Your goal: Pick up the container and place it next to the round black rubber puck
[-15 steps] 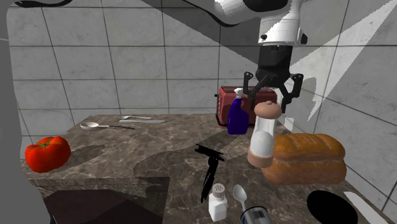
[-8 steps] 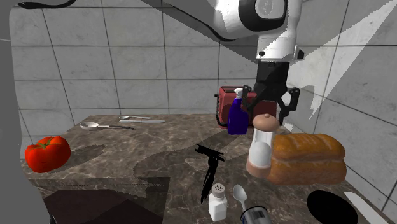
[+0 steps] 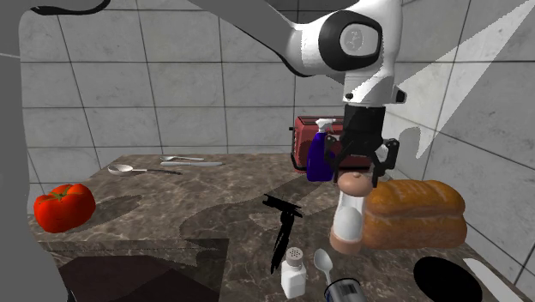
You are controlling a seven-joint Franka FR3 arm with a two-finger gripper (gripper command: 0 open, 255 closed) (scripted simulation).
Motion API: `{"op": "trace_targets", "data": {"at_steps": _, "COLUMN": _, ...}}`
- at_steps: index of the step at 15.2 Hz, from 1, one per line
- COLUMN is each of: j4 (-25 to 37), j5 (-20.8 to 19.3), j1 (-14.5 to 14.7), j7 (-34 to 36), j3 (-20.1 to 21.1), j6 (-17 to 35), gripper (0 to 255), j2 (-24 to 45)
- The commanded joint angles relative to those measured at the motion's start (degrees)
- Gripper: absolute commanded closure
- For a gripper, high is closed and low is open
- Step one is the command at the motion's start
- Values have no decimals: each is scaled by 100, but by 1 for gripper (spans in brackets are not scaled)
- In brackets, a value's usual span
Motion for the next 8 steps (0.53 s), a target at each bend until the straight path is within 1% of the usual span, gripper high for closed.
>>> {"op": "trace_targets", "data": {"at_steps": 1, "j4": -92, "j5": 19, "j1": -5, "j7": -7, "j3": 5, "j6": 141, "gripper": 255, "j2": 48}}
{"op": "trace_targets", "data": {"at_steps": 8, "j4": -122, "j5": 26, "j1": -7, "j7": -9, "j3": 7, "j6": 187, "gripper": 255, "j2": 65}}
